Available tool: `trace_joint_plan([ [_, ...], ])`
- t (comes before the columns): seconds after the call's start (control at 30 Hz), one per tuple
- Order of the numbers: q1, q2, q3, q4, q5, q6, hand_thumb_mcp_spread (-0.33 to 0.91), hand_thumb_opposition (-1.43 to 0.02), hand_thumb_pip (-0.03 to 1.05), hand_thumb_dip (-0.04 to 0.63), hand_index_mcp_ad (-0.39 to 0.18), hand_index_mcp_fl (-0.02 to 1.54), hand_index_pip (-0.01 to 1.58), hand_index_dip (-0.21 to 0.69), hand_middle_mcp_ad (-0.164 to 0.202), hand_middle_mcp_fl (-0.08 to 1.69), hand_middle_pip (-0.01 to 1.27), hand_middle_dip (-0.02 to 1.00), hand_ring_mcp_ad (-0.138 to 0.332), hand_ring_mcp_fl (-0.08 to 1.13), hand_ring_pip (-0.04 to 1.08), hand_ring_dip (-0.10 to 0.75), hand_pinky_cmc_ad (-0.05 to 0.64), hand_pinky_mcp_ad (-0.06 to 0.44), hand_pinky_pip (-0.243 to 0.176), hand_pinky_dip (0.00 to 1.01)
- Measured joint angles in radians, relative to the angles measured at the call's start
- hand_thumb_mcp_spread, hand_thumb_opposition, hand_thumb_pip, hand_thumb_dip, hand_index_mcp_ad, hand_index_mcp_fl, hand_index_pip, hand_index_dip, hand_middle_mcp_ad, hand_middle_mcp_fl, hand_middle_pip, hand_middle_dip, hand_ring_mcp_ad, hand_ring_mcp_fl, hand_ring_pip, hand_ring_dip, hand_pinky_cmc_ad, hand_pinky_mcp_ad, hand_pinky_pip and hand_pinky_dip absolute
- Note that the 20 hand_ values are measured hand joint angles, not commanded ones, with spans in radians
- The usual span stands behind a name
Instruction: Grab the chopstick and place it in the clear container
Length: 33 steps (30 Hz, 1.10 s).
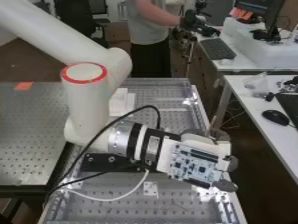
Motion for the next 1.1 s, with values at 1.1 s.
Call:
trace_joint_plan([
  [1.1, 0.127, 0.258, -0.162, -0.051, 0.056, -0.141, 0.82, -1.1, 0.42, 0.288, -0.239, 1.13, 0.58, 0.361, 0.058, 1.29, 0.28, 0.72, 0.017, 0.65, 0.12, 0.588, 0.367, 0.33, 0.033, 0.17],
])
